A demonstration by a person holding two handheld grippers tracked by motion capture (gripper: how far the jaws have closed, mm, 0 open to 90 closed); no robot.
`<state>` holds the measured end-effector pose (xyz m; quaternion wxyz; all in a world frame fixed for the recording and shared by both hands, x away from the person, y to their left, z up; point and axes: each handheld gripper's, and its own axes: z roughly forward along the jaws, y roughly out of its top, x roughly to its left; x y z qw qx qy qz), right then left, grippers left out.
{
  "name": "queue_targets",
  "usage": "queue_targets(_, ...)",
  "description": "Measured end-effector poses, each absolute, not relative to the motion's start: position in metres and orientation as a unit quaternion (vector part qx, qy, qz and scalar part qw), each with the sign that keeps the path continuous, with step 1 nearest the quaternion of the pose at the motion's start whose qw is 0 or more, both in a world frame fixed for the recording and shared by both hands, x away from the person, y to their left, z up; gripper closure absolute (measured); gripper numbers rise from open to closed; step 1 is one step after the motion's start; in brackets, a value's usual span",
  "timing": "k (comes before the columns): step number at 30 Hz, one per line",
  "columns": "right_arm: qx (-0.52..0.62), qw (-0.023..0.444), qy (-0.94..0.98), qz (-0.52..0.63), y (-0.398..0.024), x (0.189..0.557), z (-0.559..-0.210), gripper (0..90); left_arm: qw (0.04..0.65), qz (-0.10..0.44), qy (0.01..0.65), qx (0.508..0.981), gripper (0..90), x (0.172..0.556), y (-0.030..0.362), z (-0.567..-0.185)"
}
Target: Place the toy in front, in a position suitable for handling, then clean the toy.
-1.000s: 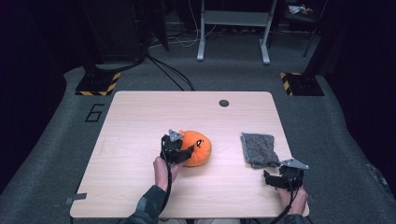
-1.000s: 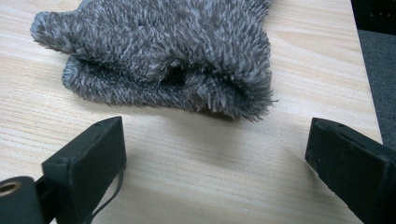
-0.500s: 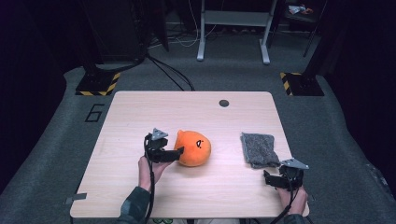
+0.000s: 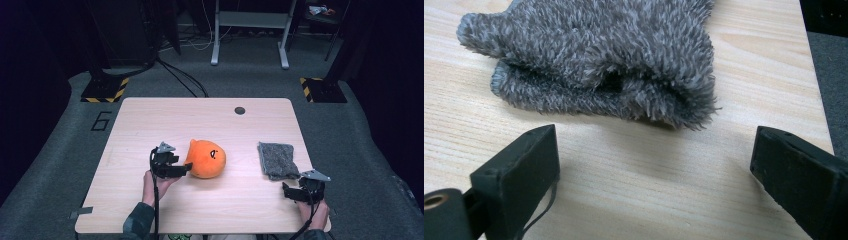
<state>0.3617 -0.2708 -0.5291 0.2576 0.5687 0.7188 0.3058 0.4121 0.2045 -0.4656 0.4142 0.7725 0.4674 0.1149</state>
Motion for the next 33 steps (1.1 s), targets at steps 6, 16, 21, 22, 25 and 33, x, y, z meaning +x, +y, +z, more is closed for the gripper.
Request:
queue_targets(6,0.571,0.257,0.718,0.306,-0.270,0.361,-0.529,4.9,0.421,0.076,0.476,0.768,46.4,0.416,0.208,-0.475)
queue_targets(16,0.568,0.261,0.718,0.306,-0.270,0.361,-0.529,4.8,0.420,0.071,0.469,0.774,69.3,0.415,0.203,-0.477)
queue_targets(21,0.567,0.261,0.719,0.305,-0.270,0.361,-0.529,4.8,0.419,0.077,0.475,0.770,75.1,0.412,0.202,-0.476)
queue_targets(22,0.567,0.261,0.719,0.305,-0.270,0.361,-0.529,4.8,0.419,0.077,0.475,0.770,76.1,0.412,0.202,-0.476)
queue_targets(25,0.567,0.262,0.719,0.305,-0.270,0.361,-0.529,4.9,0.420,0.085,0.477,0.767,79.2,0.409,0.199,-0.477)
queue_targets(33,0.565,0.254,0.722,0.309,-0.271,0.361,-0.528,7.4,0.422,0.089,0.478,0.766,79.9,0.408,0.193,-0.472)
